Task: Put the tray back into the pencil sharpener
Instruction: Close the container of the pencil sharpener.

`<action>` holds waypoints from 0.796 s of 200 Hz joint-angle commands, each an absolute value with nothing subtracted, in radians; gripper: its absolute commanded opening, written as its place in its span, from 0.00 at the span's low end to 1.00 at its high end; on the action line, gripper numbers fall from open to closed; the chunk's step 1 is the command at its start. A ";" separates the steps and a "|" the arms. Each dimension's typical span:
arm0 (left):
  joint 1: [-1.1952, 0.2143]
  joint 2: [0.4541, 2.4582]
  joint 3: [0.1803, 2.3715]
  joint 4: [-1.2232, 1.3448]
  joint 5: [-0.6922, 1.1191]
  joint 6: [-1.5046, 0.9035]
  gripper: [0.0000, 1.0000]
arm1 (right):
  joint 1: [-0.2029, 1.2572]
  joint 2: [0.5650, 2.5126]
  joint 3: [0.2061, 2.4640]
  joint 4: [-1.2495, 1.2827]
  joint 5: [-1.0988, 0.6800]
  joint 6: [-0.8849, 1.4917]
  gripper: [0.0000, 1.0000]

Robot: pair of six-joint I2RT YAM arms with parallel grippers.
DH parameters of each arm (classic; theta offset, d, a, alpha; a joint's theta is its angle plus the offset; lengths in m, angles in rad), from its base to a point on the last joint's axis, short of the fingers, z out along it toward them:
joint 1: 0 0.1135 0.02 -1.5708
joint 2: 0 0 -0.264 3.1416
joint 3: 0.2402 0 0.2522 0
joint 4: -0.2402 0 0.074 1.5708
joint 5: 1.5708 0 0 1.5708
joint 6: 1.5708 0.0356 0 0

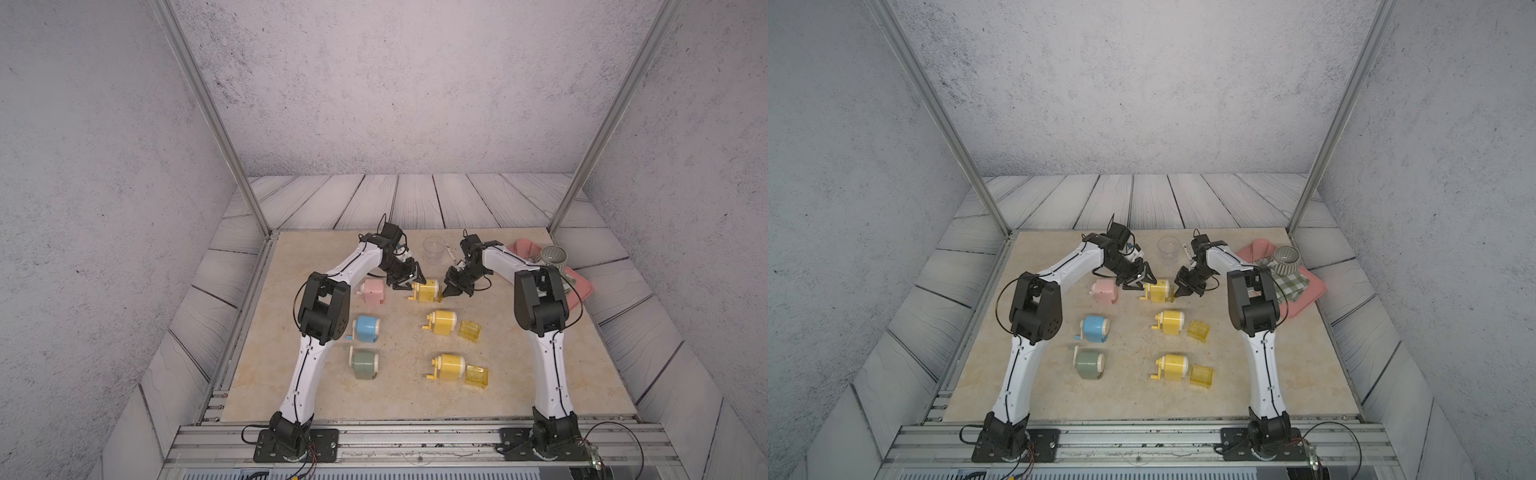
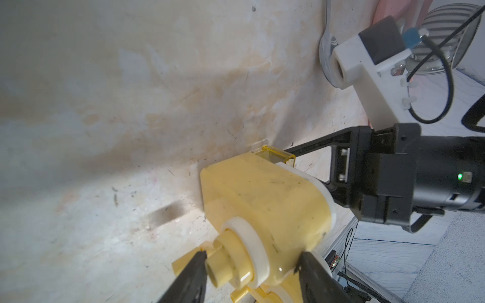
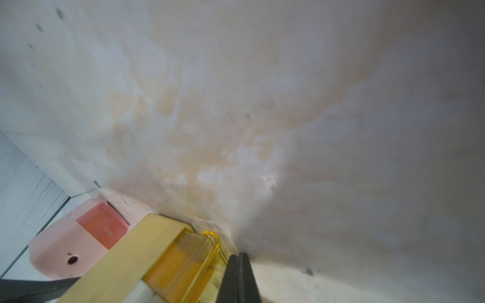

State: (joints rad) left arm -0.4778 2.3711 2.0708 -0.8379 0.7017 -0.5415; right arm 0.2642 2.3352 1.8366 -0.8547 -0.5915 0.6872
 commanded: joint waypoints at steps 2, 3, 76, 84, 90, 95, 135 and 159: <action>-0.475 2.397 2.043 -0.870 0.672 -0.529 0.58 | 0.274 2.301 1.825 -0.810 -0.637 0.705 0.00; -0.475 2.397 2.042 -0.870 0.672 -0.529 0.58 | 0.275 2.301 1.826 -0.809 -0.639 0.705 0.00; -0.474 2.398 2.044 -0.870 0.672 -0.527 0.58 | 0.272 2.283 1.833 -0.842 -0.620 0.684 0.00; -0.474 2.399 2.045 -0.871 0.672 -0.528 0.58 | 0.273 2.283 1.832 -0.838 -0.627 0.688 0.00; -0.474 2.401 2.045 -0.871 0.672 -0.529 0.58 | 0.274 2.283 1.830 -0.833 -0.634 0.692 0.00; -0.474 2.401 2.045 -0.871 0.672 -0.529 0.58 | 0.275 2.283 1.827 -0.828 -0.639 0.695 0.00; -0.474 2.403 2.046 -0.869 0.673 -0.532 0.58 | 0.276 2.278 1.805 -0.788 -0.683 0.707 0.00; -0.474 2.405 2.048 -0.867 0.675 -0.533 0.58 | 0.277 2.272 1.791 -0.750 -0.712 0.725 0.00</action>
